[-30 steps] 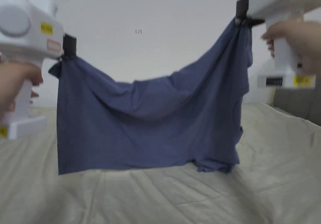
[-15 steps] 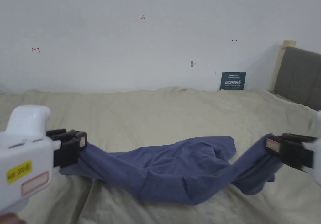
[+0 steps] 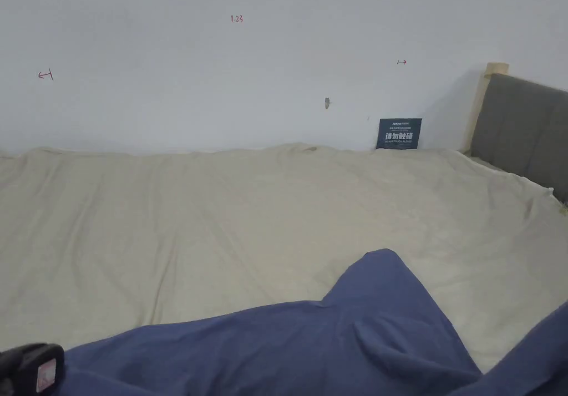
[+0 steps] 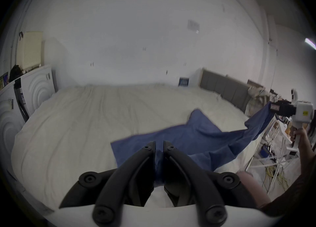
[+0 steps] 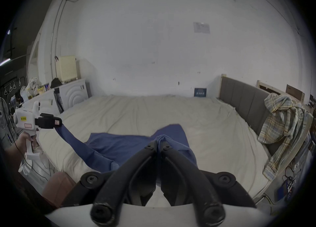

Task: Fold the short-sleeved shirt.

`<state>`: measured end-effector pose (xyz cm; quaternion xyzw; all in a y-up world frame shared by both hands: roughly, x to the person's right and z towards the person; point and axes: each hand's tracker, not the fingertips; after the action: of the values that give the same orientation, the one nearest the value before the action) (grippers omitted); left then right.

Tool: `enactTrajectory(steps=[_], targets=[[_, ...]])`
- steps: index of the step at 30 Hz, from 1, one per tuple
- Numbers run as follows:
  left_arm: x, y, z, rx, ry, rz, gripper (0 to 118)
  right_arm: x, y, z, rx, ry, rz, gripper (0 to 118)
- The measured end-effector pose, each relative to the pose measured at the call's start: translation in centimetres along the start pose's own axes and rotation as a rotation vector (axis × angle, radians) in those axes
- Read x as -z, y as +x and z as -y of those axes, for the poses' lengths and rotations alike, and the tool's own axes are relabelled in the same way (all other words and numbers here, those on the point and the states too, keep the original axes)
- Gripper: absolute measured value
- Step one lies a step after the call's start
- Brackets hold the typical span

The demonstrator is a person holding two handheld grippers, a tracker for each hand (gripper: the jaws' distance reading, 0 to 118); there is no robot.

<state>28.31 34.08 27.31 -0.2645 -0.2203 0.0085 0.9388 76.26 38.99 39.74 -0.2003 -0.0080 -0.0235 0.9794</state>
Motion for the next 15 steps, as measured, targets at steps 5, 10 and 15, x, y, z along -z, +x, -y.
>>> enactTrajectory(steps=[5, 10, 15], targets=[[8.4, -2.4, 4.2, -0.125, -0.356, 0.017, 8, 11.2, 1.4, 5.1, 0.073, -0.321, -0.036, 2], [13.4, -3.8, 8.9, -0.206, -0.486, -0.046, 8, 19.5, 2.4, 10.4, 0.113, -0.554, 0.003, 2], [13.3, -4.8, 9.9, -0.298, -0.450, -0.037, 29, 21.1, 1.6, 10.9, 0.024, -0.575, 0.055, 38]])
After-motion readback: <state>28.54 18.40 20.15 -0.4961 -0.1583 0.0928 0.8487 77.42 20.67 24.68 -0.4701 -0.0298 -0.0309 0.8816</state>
